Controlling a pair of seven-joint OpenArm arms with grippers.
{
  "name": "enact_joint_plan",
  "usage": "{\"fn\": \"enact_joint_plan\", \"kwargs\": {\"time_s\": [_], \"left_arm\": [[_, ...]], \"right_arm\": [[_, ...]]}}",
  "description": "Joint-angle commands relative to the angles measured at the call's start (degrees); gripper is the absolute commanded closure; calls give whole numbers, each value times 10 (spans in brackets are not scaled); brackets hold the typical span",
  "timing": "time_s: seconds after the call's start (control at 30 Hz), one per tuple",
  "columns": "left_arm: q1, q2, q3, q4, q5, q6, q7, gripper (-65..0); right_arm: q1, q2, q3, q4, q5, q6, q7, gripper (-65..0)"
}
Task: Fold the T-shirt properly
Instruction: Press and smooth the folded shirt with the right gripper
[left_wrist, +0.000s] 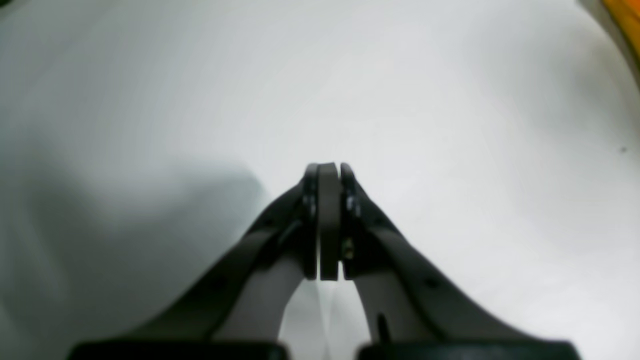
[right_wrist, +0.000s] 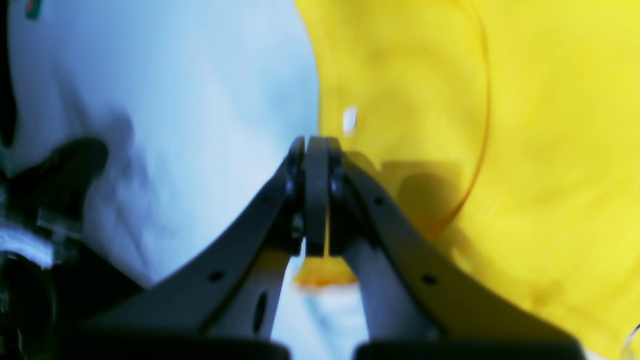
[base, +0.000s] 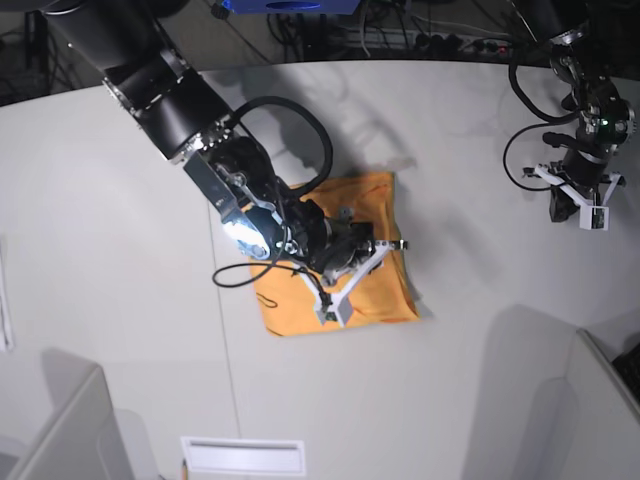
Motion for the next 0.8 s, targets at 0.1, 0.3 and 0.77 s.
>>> {"fn": "enact_joint_plan", "kwargs": {"time_s": [0.1, 0.3, 0.77], "left_arm": [[-3, -8, -3, 11, -7, -1, -12, 0], [0, -8, -3, 11, -7, -1, -12, 0], [-1, 23, -2, 32, -7, -1, 10, 0]], "right_arm": [[-27, 8, -1, 9, -18, 2, 10, 0], [-84, 2, -3, 10, -81, 4, 9, 0], [-91, -17, -68, 13, -87, 4, 10, 0]]}}
